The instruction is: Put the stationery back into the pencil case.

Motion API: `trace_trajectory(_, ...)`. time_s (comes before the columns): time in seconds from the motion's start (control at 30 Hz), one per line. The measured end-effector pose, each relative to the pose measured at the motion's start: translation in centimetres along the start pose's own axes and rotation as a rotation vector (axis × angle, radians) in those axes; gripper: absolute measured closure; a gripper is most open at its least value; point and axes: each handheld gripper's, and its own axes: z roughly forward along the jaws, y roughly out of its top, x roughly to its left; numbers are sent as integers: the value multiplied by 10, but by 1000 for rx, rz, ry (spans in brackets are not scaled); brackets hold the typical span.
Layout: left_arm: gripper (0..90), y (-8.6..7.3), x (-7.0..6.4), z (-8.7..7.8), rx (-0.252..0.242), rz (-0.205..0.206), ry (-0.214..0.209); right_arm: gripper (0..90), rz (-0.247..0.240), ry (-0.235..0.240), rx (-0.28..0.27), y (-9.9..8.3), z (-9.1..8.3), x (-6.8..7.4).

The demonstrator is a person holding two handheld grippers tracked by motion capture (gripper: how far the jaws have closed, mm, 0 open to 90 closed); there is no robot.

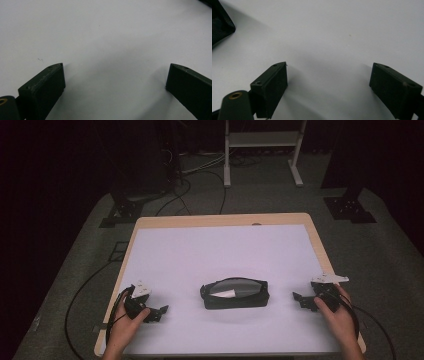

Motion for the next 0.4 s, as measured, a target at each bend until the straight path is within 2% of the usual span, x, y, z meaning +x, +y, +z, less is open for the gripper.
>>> trace_trajectory(0.4, 13, 0, 0, 0, -1, -5, -3, 134, 1, 0, -1, 0, 0, 0)
